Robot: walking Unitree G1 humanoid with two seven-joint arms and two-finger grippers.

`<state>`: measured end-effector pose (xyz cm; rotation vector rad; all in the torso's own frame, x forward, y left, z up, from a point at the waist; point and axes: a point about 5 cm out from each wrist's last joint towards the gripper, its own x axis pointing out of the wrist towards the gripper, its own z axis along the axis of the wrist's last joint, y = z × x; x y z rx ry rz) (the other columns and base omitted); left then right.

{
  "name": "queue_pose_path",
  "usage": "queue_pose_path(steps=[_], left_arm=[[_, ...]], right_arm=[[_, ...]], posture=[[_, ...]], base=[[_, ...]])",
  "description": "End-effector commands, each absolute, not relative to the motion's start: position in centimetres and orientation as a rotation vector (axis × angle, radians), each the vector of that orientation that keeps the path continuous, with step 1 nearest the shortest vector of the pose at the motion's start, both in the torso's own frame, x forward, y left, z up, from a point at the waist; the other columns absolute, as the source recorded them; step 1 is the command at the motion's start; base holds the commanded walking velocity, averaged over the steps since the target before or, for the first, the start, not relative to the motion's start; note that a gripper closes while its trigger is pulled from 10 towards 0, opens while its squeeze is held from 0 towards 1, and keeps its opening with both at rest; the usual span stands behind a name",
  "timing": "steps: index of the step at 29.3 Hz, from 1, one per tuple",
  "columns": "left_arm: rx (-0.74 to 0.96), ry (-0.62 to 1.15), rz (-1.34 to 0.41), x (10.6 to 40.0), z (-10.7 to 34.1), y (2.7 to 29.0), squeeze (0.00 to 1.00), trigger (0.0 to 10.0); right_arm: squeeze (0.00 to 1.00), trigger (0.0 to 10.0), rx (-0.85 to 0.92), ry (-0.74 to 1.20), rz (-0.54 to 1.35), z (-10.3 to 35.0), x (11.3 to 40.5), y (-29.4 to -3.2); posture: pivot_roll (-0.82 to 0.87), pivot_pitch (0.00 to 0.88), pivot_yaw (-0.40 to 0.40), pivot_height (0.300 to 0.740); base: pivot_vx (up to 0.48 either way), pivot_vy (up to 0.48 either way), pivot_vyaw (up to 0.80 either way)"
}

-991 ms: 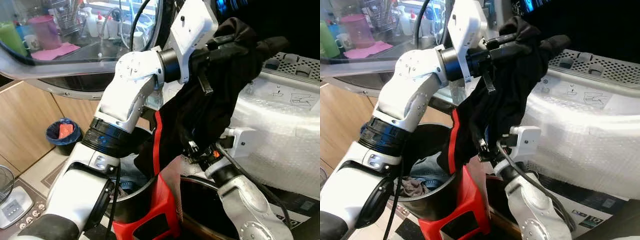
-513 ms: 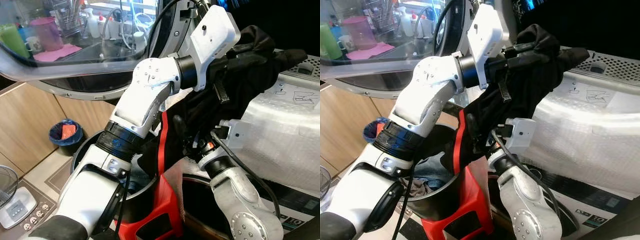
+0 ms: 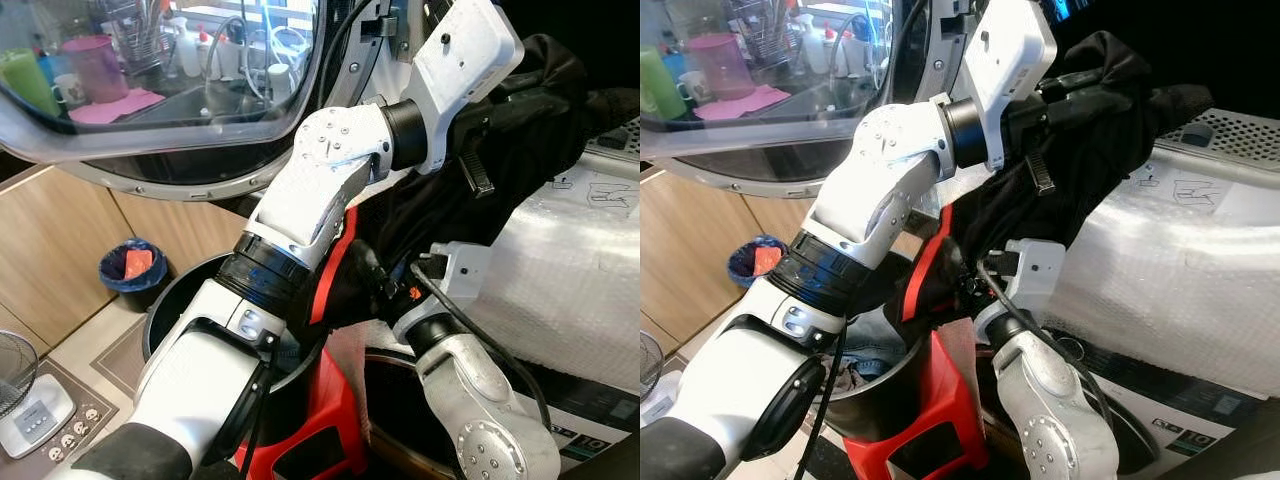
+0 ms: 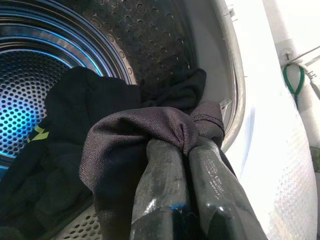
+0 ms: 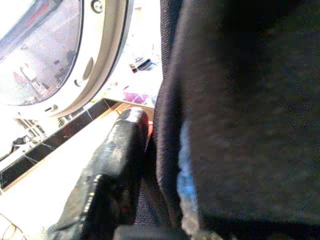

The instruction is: Clothes washing

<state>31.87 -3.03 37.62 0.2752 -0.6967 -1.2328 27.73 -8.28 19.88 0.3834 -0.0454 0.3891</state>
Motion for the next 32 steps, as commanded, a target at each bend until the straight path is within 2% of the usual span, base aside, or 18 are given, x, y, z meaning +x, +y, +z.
queue_pose_path(steps=[1,17,32], left_arm=[[0.298,-0.768,-1.232,31.0,39.0,-3.4,0.00,10.0],[0.245,-0.793,-1.283,29.6,39.8,-4.2,0.00,10.0],[0.198,-0.749,-1.332,29.8,40.0,-3.9,0.00,10.0]], right_arm=[[0.00,0.0,0.399,-0.053,0.374,20.1,27.9,-8.3],[0.00,0.0,0.425,-0.082,0.285,20.4,29.0,-9.7],[0.00,0.0,0.388,-0.127,0.209,20.9,29.9,-12.7]], posture=[[-0.04,0.125,0.093,0.740],[-0.03,0.114,0.088,0.740],[-0.03,0.122,0.087,0.740]], base=[[0.000,0.000,0.00],[0.000,0.000,0.00],[0.000,0.000,0.00]])
